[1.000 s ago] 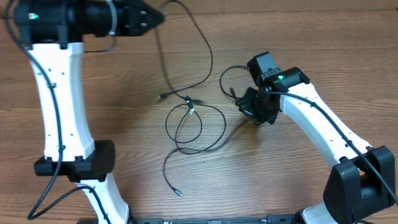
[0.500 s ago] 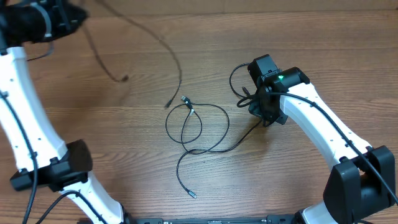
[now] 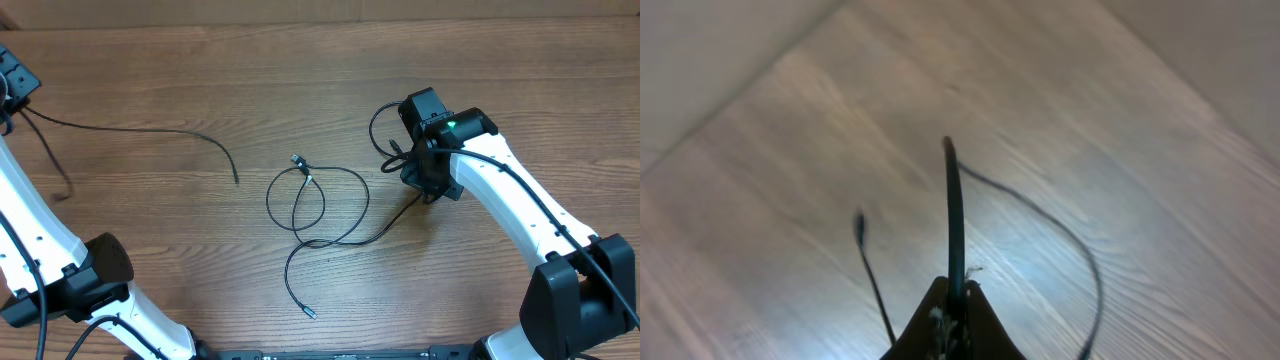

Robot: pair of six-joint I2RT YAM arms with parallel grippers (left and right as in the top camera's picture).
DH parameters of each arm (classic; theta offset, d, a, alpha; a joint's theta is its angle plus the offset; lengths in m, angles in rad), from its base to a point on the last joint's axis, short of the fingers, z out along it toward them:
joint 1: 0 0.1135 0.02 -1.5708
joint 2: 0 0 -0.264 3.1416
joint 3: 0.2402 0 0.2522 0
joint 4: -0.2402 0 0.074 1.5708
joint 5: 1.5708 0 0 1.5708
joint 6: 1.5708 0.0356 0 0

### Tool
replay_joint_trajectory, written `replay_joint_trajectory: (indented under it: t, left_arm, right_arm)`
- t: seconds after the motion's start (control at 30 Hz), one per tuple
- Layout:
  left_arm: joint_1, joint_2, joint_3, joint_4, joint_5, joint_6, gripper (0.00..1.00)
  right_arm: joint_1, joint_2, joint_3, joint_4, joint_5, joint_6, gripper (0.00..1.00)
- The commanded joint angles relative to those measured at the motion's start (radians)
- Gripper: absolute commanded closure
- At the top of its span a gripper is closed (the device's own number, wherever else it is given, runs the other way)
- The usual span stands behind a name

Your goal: Untangle cables

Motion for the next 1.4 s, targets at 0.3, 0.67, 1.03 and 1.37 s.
replay_joint_trajectory:
  t: [0.3,0.67,1.03,1.37]
  left_arm:
    - [0.012,-0.03,-0.262,0.003,-0.288,-0.12,0.96]
    - [0.01,-0.027,-0.638,0.153,-0.176,-0.118,0.7]
    - [-0.106,-0.027,-0.686,0.271,0.442,0.17,0.43]
    - [-0.362,-0.026,-0.802,0.315,0.227,0.177,0.36]
  right_arm:
    - [-0.003,0.001,0.008,-0.005,0.006,-0.005,0.96]
    - [-0.003,0.001,0.008,-0.009,0.006,-0.005,0.96]
    - [-0.003,0.001,0.008,-0.009,0.005,-0.005,0.96]
    - [-0.003,0.001,0.008,-0.017,-0.001,-0.005,0.96]
